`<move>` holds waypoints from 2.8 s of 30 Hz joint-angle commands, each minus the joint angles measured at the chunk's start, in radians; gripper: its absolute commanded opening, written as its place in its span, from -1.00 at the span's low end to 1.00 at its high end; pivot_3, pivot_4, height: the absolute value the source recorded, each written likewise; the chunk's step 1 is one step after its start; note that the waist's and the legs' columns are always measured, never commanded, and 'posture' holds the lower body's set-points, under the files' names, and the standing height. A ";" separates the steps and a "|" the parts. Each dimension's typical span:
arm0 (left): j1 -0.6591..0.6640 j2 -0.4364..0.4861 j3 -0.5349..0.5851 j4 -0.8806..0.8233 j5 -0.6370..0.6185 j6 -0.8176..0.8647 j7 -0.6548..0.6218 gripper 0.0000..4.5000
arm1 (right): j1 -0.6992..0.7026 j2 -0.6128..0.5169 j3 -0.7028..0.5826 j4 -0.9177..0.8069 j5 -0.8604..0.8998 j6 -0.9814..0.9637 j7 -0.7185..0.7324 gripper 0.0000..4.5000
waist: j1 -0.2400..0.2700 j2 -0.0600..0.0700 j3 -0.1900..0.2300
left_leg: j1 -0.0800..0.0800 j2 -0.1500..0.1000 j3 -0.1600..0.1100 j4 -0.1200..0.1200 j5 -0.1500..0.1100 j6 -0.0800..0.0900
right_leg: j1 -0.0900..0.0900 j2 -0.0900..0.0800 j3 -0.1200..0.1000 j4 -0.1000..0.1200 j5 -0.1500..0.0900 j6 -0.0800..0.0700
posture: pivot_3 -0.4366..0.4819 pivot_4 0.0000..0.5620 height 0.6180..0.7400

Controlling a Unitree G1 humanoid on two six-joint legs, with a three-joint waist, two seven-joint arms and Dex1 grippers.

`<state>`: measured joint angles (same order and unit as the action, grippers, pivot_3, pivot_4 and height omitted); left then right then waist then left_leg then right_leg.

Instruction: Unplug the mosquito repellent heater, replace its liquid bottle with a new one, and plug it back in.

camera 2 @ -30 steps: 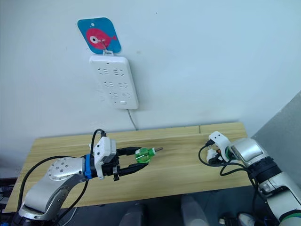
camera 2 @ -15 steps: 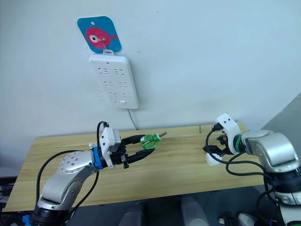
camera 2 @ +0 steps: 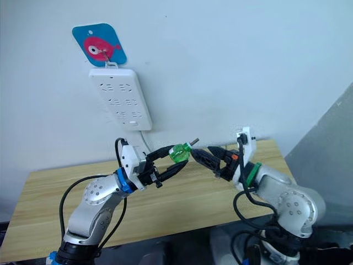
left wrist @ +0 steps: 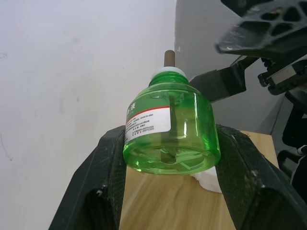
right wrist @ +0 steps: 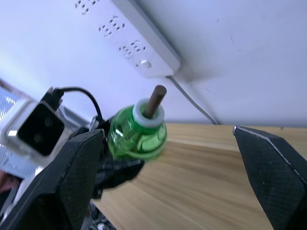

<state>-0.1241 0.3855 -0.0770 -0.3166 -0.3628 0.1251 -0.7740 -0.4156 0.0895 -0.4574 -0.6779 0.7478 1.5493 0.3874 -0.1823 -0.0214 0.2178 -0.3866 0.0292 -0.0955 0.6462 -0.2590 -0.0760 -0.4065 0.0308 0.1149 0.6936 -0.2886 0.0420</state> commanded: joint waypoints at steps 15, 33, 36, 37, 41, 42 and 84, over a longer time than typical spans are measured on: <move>0.005 0.001 -0.013 -0.084 0.015 0.004 0.054 0.01 | -0.024 0.108 0.082 0.107 0.122 -0.151 -0.156 1.00 | -0.015 0.001 -0.008 | 0.000 0.000 0.000 0.000 0.000 0.000 | 0.000 0.000 0.000 0.000 0.000 0.000 | -0.48 -0.51 0.94; 0.006 -0.010 -0.033 -0.085 0.025 -0.004 0.078 0.01 | 0.017 0.049 0.178 0.133 0.281 -0.228 -0.251 -0.64 | -0.014 0.001 -0.008 | 0.000 0.000 0.000 0.000 0.000 0.000 | 0.000 0.000 0.000 0.000 0.000 0.000 | -0.46 -0.50 0.94; 0.020 -0.003 -0.039 -0.094 0.030 -0.006 0.072 0.01 | 0.018 0.043 0.185 0.139 0.298 -0.243 -0.266 -0.64 | -0.014 0.001 -0.008 | 0.000 0.000 0.000 -0.001 0.000 0.000 | 0.000 0.000 0.000 -0.001 0.000 0.000 | -0.46 -0.50 0.94; 0.026 0.000 -0.038 -0.097 0.023 -0.007 0.065 0.01 | 0.018 0.040 0.187 0.141 0.304 -0.248 -0.270 -0.64 | -0.014 0.001 -0.008 | 0.000 0.000 0.000 -0.001 0.000 0.000 | 0.000 0.000 0.000 -0.001 0.000 0.000 | -0.46 -0.50 0.94; 0.049 0.026 -0.027 -0.083 0.035 -0.030 0.042 0.44 | 0.018 0.018 0.191 0.152 0.330 -0.264 -0.283 -0.64 | -0.014 0.001 -0.008 | -0.001 0.000 0.000 -0.001 0.000 0.000 | 0.000 0.000 0.000 -0.001 0.000 0.000 | -0.46 -0.50 0.94; 0.053 0.031 -0.024 -0.080 0.035 -0.030 0.039 0.57 | 0.018 0.009 0.193 0.154 0.336 -0.269 -0.286 -0.64 | -0.014 0.001 -0.008 | 0.000 0.000 0.000 -0.001 0.000 0.000 | 0.000 0.000 0.000 -0.001 0.000 0.000 | -0.46 -0.50 0.94; 0.321 0.202 0.179 -0.197 -0.033 0.058 -0.017 1.00 | 0.027 -0.204 0.624 1.122 -0.743 -1.490 -0.221 -0.02 | 0.046 0.000 0.027 | 0.001 0.001 0.008 -0.003 -0.001 0.000 | -0.001 -0.001 0.007 -0.007 0.002 0.003 | -0.22 -0.12 0.94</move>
<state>0.1974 0.5934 0.1101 -0.4974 -0.3997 0.2171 -0.7931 -0.3845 -0.1208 0.1883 0.4492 0.0045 0.0812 0.1693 -0.1361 -0.0214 0.2448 -0.3854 0.0298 -0.0867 0.6435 -0.2597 -0.0758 -0.4073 0.0297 0.1226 0.6866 -0.2868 0.0447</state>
